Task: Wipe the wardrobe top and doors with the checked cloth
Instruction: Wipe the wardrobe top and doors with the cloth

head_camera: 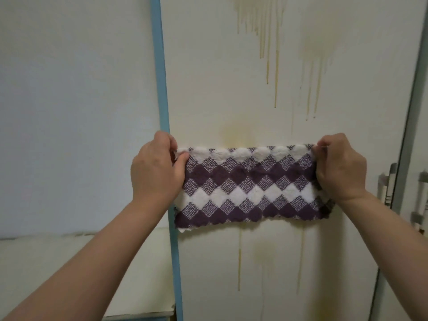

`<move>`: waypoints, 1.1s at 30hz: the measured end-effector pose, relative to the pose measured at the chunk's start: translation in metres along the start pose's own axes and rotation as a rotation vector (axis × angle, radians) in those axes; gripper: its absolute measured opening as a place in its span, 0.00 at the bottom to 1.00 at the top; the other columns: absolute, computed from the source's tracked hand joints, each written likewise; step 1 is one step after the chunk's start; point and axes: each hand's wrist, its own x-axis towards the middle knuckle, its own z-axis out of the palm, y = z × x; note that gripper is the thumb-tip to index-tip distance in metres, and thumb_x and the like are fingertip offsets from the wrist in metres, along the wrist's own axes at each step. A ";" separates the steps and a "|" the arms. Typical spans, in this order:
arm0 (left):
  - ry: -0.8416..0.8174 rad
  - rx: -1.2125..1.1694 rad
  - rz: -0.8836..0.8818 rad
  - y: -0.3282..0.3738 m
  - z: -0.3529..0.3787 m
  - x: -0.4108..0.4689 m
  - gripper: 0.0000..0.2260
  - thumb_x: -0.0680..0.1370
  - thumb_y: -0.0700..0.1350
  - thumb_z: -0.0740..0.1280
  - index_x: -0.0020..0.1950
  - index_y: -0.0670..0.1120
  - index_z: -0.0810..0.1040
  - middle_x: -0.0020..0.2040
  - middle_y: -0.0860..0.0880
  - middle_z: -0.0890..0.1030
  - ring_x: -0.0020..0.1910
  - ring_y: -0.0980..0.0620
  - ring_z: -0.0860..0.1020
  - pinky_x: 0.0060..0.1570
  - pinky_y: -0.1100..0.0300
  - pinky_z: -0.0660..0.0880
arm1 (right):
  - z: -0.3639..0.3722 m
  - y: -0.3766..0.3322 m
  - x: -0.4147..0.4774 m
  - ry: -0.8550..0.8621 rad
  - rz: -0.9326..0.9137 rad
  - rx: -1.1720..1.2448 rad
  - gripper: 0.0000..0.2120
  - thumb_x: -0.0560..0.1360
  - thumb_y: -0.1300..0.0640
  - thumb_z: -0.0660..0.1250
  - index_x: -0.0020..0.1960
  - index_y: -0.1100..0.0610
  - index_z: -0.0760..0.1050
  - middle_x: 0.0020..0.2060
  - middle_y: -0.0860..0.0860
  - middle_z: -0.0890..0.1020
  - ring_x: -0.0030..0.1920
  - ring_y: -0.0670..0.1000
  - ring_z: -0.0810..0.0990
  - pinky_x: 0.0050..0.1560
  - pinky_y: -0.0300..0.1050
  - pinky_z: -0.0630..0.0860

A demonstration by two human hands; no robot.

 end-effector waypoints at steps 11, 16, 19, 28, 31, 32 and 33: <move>-0.022 0.442 0.262 0.025 0.016 -0.009 0.06 0.61 0.30 0.61 0.29 0.39 0.74 0.26 0.44 0.71 0.20 0.49 0.60 0.28 0.70 0.46 | -0.013 0.009 0.016 0.038 -0.350 -0.301 0.09 0.65 0.72 0.68 0.37 0.59 0.78 0.28 0.53 0.75 0.25 0.55 0.68 0.24 0.41 0.60; 0.037 0.285 0.098 0.034 0.027 -0.026 0.09 0.70 0.41 0.62 0.39 0.37 0.76 0.36 0.40 0.74 0.32 0.41 0.74 0.29 0.55 0.69 | -0.018 -0.019 -0.005 -0.055 0.003 -0.110 0.15 0.72 0.59 0.62 0.54 0.65 0.79 0.41 0.59 0.81 0.36 0.60 0.79 0.31 0.45 0.74; 0.050 0.243 0.040 0.038 0.038 -0.040 0.19 0.71 0.50 0.64 0.52 0.34 0.75 0.46 0.36 0.75 0.45 0.37 0.74 0.47 0.54 0.68 | -0.021 -0.052 -0.030 -0.159 0.202 -0.008 0.31 0.73 0.47 0.57 0.69 0.66 0.64 0.59 0.65 0.76 0.55 0.66 0.77 0.51 0.57 0.76; -0.011 0.341 0.000 0.045 0.084 -0.071 0.30 0.76 0.65 0.53 0.72 0.49 0.59 0.71 0.30 0.57 0.71 0.32 0.53 0.63 0.31 0.56 | 0.041 -0.084 -0.065 -0.304 0.209 -0.148 0.31 0.75 0.30 0.44 0.75 0.40 0.46 0.76 0.53 0.38 0.73 0.67 0.41 0.58 0.81 0.42; 0.006 0.419 0.012 0.039 0.093 -0.069 0.32 0.76 0.67 0.49 0.76 0.54 0.51 0.72 0.34 0.53 0.72 0.32 0.52 0.64 0.32 0.52 | 0.050 -0.077 -0.062 -0.213 0.178 -0.209 0.34 0.74 0.28 0.47 0.75 0.40 0.45 0.75 0.52 0.38 0.73 0.65 0.39 0.60 0.79 0.39; 0.026 0.431 0.015 0.037 0.095 -0.069 0.32 0.76 0.67 0.50 0.76 0.54 0.50 0.72 0.34 0.53 0.71 0.32 0.52 0.65 0.33 0.51 | 0.051 -0.075 -0.061 -0.188 0.169 -0.216 0.34 0.74 0.28 0.48 0.75 0.40 0.45 0.76 0.52 0.39 0.73 0.64 0.39 0.60 0.79 0.39; 0.044 0.437 0.016 0.036 0.097 -0.069 0.33 0.75 0.67 0.50 0.76 0.54 0.49 0.72 0.35 0.53 0.71 0.32 0.53 0.65 0.33 0.51 | 0.051 -0.074 -0.060 -0.166 0.160 -0.222 0.35 0.73 0.28 0.49 0.75 0.40 0.45 0.76 0.51 0.39 0.73 0.64 0.39 0.60 0.79 0.40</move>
